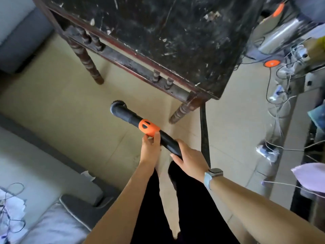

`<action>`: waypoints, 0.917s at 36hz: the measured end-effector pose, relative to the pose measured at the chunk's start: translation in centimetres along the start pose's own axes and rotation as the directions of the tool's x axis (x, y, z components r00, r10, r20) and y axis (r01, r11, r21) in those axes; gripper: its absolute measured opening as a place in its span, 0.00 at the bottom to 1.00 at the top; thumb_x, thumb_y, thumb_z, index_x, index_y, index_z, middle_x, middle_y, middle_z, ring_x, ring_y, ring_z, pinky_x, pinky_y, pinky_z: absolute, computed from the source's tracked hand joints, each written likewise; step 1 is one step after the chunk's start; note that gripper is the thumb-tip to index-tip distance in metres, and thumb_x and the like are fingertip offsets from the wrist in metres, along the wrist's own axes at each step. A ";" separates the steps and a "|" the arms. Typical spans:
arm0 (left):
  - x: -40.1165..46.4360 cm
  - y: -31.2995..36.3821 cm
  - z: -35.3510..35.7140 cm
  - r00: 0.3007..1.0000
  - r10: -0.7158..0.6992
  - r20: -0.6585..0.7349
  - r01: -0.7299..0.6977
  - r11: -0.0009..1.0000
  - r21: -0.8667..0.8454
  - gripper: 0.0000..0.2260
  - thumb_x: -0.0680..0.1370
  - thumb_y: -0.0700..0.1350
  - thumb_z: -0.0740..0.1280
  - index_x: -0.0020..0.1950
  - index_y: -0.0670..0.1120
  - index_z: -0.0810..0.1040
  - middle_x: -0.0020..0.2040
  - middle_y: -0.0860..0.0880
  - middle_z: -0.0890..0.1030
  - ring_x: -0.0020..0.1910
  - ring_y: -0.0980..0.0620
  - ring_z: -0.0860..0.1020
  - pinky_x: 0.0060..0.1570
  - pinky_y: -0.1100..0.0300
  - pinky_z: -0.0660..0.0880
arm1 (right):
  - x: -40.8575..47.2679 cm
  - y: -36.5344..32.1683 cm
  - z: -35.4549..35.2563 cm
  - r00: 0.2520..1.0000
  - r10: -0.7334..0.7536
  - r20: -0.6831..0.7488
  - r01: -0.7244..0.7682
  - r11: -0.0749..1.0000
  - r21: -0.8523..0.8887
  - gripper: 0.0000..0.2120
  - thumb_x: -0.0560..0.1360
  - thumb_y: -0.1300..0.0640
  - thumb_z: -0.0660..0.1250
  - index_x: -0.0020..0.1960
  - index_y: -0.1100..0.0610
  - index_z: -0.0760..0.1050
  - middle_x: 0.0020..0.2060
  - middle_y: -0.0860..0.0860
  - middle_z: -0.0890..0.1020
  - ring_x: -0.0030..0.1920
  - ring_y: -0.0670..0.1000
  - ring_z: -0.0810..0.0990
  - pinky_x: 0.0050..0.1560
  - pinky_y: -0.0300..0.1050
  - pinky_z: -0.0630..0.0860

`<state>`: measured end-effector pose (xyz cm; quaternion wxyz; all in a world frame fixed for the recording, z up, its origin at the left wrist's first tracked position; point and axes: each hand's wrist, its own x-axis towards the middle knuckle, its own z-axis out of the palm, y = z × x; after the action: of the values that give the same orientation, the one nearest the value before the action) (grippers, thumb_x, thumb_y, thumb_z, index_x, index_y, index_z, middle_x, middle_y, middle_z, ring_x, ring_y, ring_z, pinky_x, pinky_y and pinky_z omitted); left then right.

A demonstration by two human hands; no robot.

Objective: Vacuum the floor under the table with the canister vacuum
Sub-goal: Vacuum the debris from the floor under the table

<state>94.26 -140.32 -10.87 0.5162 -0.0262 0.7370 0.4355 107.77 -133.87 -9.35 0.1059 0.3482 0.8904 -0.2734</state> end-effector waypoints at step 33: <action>-10.5 10.9 43.7 0.855 0.292 0.429 -0.356 0.931 0.075 0.13 0.82 0.47 0.58 0.64 0.42 0.69 0.59 0.44 0.79 0.54 0.49 0.81 0.54 0.52 0.79 | -13.3 33.1 -20.7 0.824 0.444 -0.351 -0.268 0.852 0.449 0.20 0.77 0.48 0.63 0.66 0.54 0.67 0.50 0.50 0.80 0.45 0.53 0.81 0.47 0.51 0.78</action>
<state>126.13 -108.64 0.26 0.5789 0.2299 0.6367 0.4546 139.99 -109.60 -0.86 -0.1188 0.5779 0.7374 -0.3288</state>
